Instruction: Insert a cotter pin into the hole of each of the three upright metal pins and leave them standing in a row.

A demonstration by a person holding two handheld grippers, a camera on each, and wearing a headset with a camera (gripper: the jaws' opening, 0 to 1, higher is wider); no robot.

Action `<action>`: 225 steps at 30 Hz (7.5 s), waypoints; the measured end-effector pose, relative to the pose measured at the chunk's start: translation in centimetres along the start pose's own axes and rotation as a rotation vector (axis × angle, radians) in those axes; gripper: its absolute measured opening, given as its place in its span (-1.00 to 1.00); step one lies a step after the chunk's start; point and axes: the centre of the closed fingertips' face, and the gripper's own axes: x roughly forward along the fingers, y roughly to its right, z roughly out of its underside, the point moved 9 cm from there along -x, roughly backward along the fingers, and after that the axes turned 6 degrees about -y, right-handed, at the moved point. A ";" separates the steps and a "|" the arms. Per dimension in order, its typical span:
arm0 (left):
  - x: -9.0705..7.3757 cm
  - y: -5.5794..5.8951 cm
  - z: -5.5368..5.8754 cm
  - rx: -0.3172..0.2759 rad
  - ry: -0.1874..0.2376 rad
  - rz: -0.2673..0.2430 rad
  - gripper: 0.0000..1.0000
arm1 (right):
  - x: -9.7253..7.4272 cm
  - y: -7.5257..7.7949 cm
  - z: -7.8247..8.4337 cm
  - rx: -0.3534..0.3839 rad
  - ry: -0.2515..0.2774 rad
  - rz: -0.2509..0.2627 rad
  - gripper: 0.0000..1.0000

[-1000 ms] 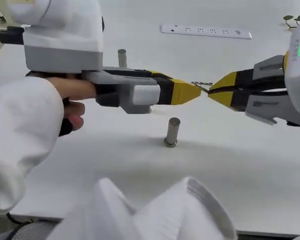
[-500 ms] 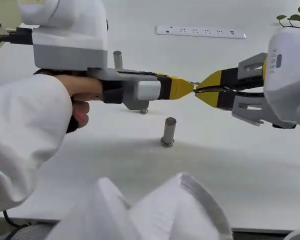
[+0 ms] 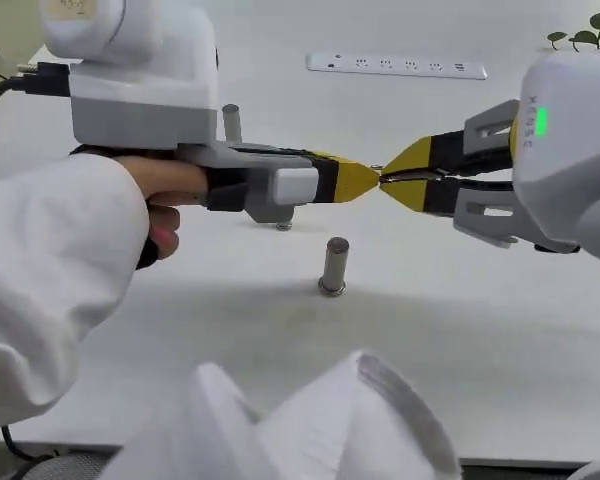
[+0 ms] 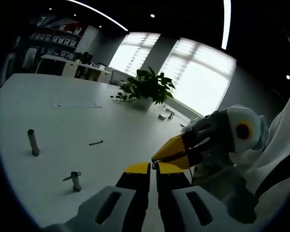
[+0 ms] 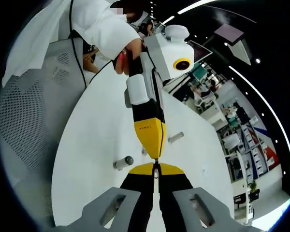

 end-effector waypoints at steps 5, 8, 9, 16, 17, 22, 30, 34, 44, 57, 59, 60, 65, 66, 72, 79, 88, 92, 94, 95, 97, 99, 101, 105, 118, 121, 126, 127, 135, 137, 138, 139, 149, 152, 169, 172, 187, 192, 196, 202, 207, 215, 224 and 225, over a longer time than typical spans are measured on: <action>-0.1 0.0 0.0 0.038 -0.003 0.022 -1.00 | -0.1 -0.1 -0.2 -0.003 0.007 -0.004 -1.00; -0.2 0.0 -0.1 0.017 -0.001 0.021 -1.00 | -0.2 -0.1 -0.3 -0.005 0.008 -0.001 -1.00; -0.1 0.0 -0.1 0.020 0.001 0.020 -1.00 | -0.3 0.0 -0.3 -0.005 0.009 0.000 -1.00; 0.0 0.1 -0.1 0.032 0.002 0.006 -1.00 | -0.3 -0.1 -0.2 -0.006 0.008 -0.004 -1.00; 0.1 0.3 0.0 0.028 0.000 0.005 -1.00 | -0.3 -0.1 -0.2 -0.004 0.008 -0.007 -1.00; 0.2 0.3 0.3 0.001 -0.018 0.002 -1.00 | -0.3 -0.4 0.0 -0.008 0.006 -0.016 -1.00; 0.3 0.6 0.2 -0.011 -0.014 -0.005 -1.00 | -0.2 -0.3 0.2 0.010 0.016 -0.025 -1.00; 0.1 0.3 0.2 0.000 -0.016 -0.010 -1.00 | -0.1 -0.2 0.3 0.044 0.020 -0.032 -1.00; -1.1 -0.7 0.5 0.095 -0.038 -0.052 -1.00 | -0.1 -0.2 1.9 0.203 -0.005 -0.120 -0.70; -1.4 0.0 1.7 0.383 -0.096 -0.020 -1.00 | 0.4 -0.9 2.7 0.558 0.121 -0.387 -0.60; -1.4 0.2 1.7 0.413 -0.091 -0.006 -1.00 | 0.6 -1.1 2.6 0.582 0.131 -0.413 -0.60; -1.4 0.3 1.7 0.439 -0.088 0.006 -1.00 | 0.8 -1.2 2.5 0.595 0.134 -0.428 -0.60; -1.3 1.6 1.7 0.489 -0.072 0.040 -1.00 | 1.3 -1.7 2.6 0.611 0.129 -0.464 -0.58; -1.3 1.8 1.7 0.495 -0.068 0.049 -1.00 | 1.3 -1.7 2.6 0.616 0.132 -0.468 -0.59; -1.1 2.8 1.8 0.509 -0.061 0.100 -1.00 | 1.2 -2.3 2.0 0.618 0.156 -0.509 -0.78; -1.3 2.7 1.9 0.525 -0.065 0.139 -1.00 | 0.9 -3.0 1.4 0.608 0.179 -0.550 -1.00; -1.3 2.6 2.4 0.565 -0.116 0.161 -1.00 | 0.4 -3.0 1.4 0.547 0.171 -0.583 -1.00; -1.2 2.6 2.6 0.571 -0.137 0.168 -1.00 | 0.2 -3.1 1.3 0.518 0.157 -0.600 -1.00; -1.4 2.3 2.6 0.593 -0.149 0.161 -1.00 | 0.2 -3.1 1.3 0.509 0.150 -0.606 -1.00; -1.6 1.9 2.5 0.615 -0.158 0.153 -1.00 | 0.1 -3.1 1.3 0.501 0.144 -0.609 -1.00; -1.3 2.1 2.8 0.622 -0.168 0.167 -1.00 | 0.0 -3.1 1.4 0.490 0.134 -0.619 -1.00; -1.3 2.0 3.1 0.615 -0.189 0.162 -1.00 | 0.0 -3.2 1.5 0.482 0.129 -0.629 -1.00; -1.1 2.5 3.3 0.598 -0.192 0.168 -1.00 | 0.0 -3.3 1.6 0.479 0.124 -0.636 -1.00; -0.7 3.2 3.5 0.590 -0.193 0.164 -1.00 | 0.0 -3.2 1.8 0.495 0.126 -0.622 -1.00; -0.8 0.6 2.8 0.426 -0.163 0.058 -0.61 | 0.2 -2.2 4.7 0.538 0.051 -0.524 -1.00; -1.2 -1.3 2.5 0.425 -0.175 0.034 -0.56 | 0.7 -2.3 5.6 0.546 0.018 -0.509 -1.00; -0.2 -2.3 3.3 0.442 -0.233 -0.032 -0.43 | 1.7 -2.6 6.9 0.546 -0.044 -0.497 -1.00; 0.0 -2.8 3.5 0.445 -0.257 -0.049 -0.44 | 1.9 -2.6 7.0 0.545 -0.048 -0.497 -1.00; 1.4 -3.9 4.2 0.472 -0.299 -0.035 -0.54 | 3.5 -2.9 7.3 0.525 -0.063 -0.503 -1.00; 1.7 -4.0 4.3 0.474 -0.308 -0.027 -0.55 | 3.8 -3.0 7.2 0.516 -0.064 -0.510 -1.00; 1.8 -4.1 4.4 0.476 -0.311 -0.026 -0.55 | 3.9 -3.0 7.2 0.514 -0.064 -0.511 -1.00; 1.9 -4.1 4.4 0.476 -0.314 -0.025 -0.56 | 4.1 -3.0 7.2 0.513 -0.065 -0.516 -1.00; 2.2 -4.6 4.5 0.466 -0.315 -0.017 -0.70 | 5.2 -2.9 7.1 0.500 -0.063 -0.531 -1.00; 2.2 -4.7 4.4 0.477 -0.310 -0.019 -0.79 | 5.3 -2.8 7.0 0.489 -0.062 -0.531 -1.00; 2.5 -4.8 4.5 0.488 -0.317 -0.004 -0.79 | 7.0 -2.3 6.1 0.418 -0.038 -0.547 -1.00; 2.5 -4.8 4.5 0.491 -0.320 -0.004 -0.79 | 7.5 -2.5 5.9 0.412 -0.039 -0.553 -1.00; 2.6 -4.9 4.5 0.478 -0.325 0.001 -0.79 | 9.0 -2.4 4.7 0.350 -0.027 -0.556 -1.00; 2.6 -4.8 4.5 0.477 -0.326 -0.001 -0.79 | 8.7 -2.2 5.0 0.349 -0.047 -0.537 -0.75; 2.6 -4.8 4.5 0.478 -0.327 -0.002 -0.79 | 8.1 -2.0 5.2 0.376 -0.042 -0.531 -0.81; 2.6 -4.8 4.5 0.479 -0.330 -0.003 -0.79 | 7.4 -1.9 5.2 0.387 -0.025 -0.534 -0.88; 2.6 -4.8 4.4 0.479 -0.330 -0.004 -0.79 | 7.5 -1.6 5.0 0.400 -0.017 -0.527 -0.97; 2.6 -4.8 4.5 0.479 -0.329 -0.006 -0.79 | 7.5 -1.6 4.2 0.393 -0.001 -0.543 -1.00; 2.5 -4.9 4.5 0.451 -0.325 -0.004 -0.79 | 7.6 -1.6 3.6 0.376 0.006 -0.544 -1.00; 2.4 -4.9 4.6 0.445 -0.324 -0.001 -0.79 | 7.6 -1.6 3.6 0.377 0.006 -0.544 -1.00</action>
